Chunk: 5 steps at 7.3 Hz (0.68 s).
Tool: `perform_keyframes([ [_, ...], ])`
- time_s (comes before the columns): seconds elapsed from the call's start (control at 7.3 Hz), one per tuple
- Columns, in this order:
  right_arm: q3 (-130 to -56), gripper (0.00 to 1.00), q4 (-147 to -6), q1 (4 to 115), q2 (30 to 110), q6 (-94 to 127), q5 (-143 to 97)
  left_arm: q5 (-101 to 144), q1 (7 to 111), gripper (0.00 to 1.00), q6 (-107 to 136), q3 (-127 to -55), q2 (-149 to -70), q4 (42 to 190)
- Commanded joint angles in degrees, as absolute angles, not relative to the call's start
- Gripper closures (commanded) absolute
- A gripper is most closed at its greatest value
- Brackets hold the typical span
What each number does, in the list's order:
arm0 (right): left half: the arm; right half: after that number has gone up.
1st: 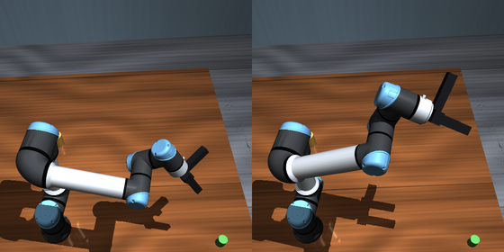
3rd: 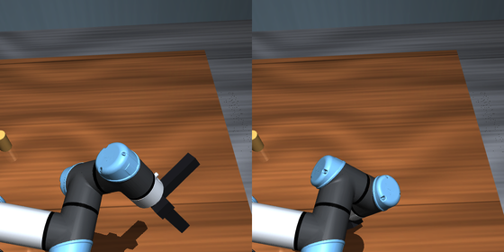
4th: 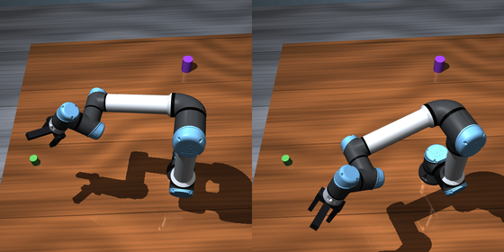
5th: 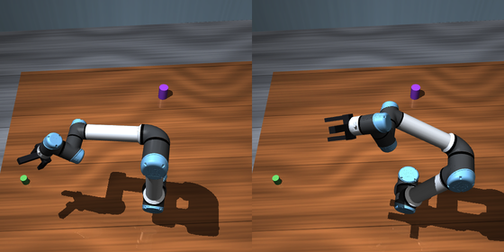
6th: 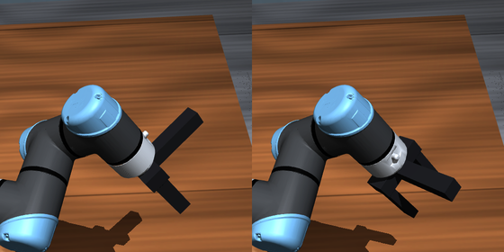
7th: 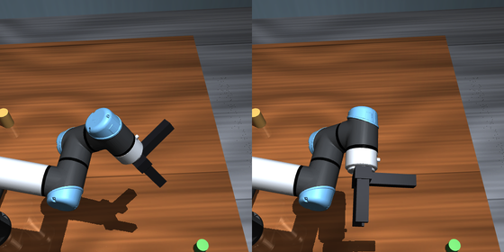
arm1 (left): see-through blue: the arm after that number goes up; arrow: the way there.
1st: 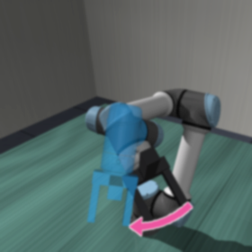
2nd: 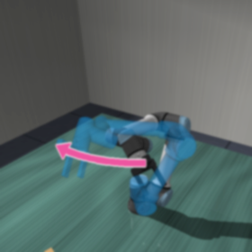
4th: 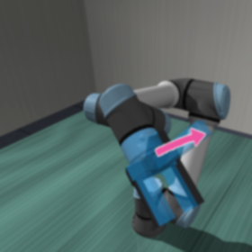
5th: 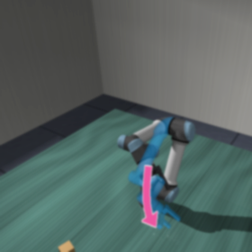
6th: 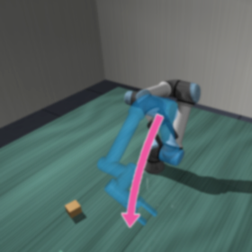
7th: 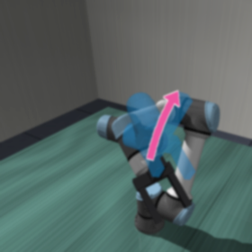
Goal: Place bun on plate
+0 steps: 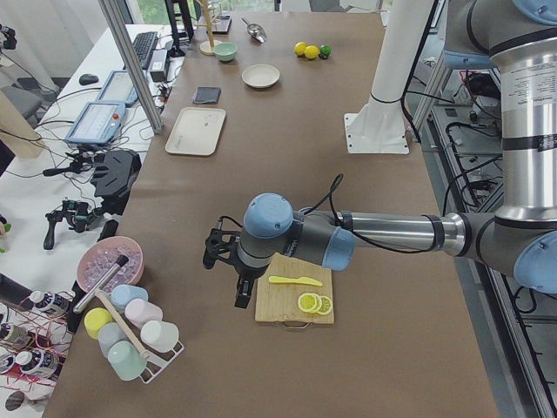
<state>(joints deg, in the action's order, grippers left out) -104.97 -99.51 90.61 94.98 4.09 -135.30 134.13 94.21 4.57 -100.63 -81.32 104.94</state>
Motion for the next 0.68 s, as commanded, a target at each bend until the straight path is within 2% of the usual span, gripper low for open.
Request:
perform_keyframes([
  [0.0, -105.1, 0.00, -99.6, 90.6, 95.0, 4.1, -135.4, 134.0, 94.1, 0.02, 4.4, -100.2, -81.3, 105.0],
  [0.55, -104.7, 0.00, -99.6, 90.6, 95.6, 4.0, -134.9, 134.0, 94.0, 0.02, 4.4, -100.4, -81.5, 105.1],
])
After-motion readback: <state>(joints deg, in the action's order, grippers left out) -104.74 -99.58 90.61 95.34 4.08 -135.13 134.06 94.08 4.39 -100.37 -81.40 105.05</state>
